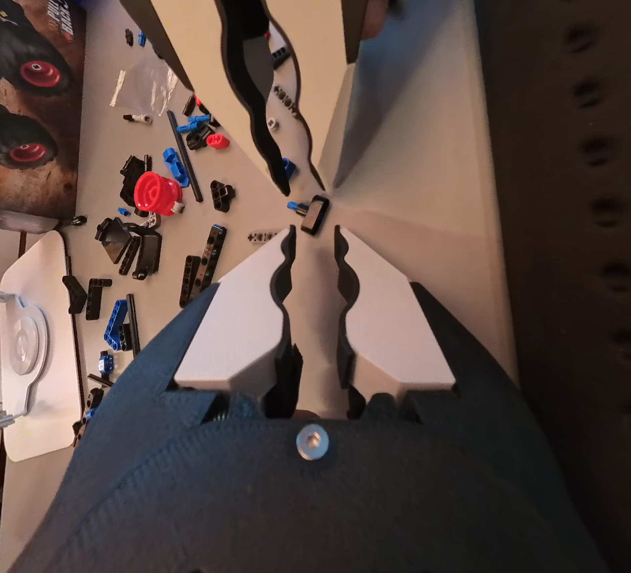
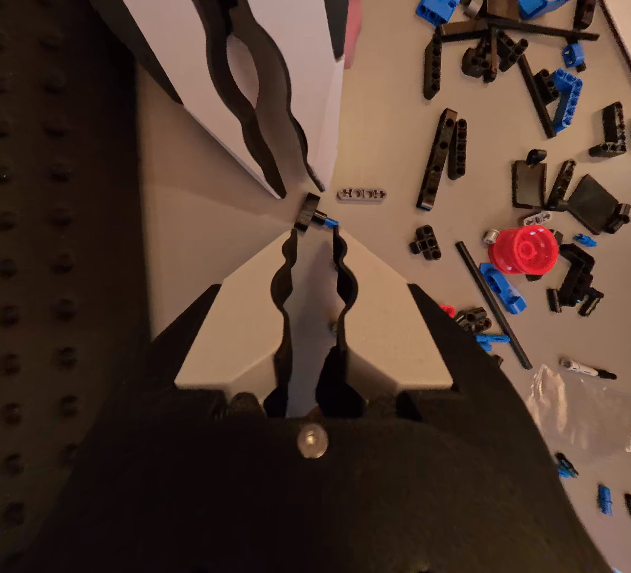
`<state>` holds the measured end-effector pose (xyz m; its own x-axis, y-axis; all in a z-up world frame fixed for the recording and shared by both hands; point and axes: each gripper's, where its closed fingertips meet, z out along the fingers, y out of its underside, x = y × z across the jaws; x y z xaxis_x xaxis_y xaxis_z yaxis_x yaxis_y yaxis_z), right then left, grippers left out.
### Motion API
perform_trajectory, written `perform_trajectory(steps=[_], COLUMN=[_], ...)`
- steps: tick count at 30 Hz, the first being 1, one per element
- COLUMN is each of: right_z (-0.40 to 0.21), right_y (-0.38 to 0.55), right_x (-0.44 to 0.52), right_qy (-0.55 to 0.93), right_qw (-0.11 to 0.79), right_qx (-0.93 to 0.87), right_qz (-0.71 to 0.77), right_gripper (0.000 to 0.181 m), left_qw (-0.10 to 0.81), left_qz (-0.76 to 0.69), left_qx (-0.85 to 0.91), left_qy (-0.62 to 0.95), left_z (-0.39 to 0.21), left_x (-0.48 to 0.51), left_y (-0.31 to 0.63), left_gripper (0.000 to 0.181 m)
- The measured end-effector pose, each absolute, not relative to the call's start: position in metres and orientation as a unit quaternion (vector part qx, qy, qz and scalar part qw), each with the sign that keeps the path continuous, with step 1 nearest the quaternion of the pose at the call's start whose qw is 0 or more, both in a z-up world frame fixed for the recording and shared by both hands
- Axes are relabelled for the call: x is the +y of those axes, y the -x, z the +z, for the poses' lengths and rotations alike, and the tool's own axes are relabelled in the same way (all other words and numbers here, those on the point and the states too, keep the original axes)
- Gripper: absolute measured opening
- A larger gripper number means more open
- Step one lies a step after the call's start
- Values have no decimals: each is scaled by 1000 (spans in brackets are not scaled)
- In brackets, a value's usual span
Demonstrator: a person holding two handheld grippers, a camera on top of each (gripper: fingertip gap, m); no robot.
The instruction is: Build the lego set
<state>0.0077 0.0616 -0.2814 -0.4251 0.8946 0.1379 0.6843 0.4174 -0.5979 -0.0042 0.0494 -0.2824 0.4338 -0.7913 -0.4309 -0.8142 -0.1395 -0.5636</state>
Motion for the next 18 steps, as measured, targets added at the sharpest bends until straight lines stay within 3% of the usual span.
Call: perform_trajectory(steps=[7, 18], right_z=[-286, -282], right_y=[-5, -1], right_x=[58, 62], right_qy=[497, 478], right_qw=[214, 254], right_qx=[-807, -814], right_qz=[236, 208], right_gripper=[14, 4], left_qw=[389, 399], left_qz=[23, 22], left_qx=[530, 515], left_qy=[753, 759], left_z=[-284, -283], left_x=[54, 58], left_y=[0, 4], left_gripper=[4, 3])
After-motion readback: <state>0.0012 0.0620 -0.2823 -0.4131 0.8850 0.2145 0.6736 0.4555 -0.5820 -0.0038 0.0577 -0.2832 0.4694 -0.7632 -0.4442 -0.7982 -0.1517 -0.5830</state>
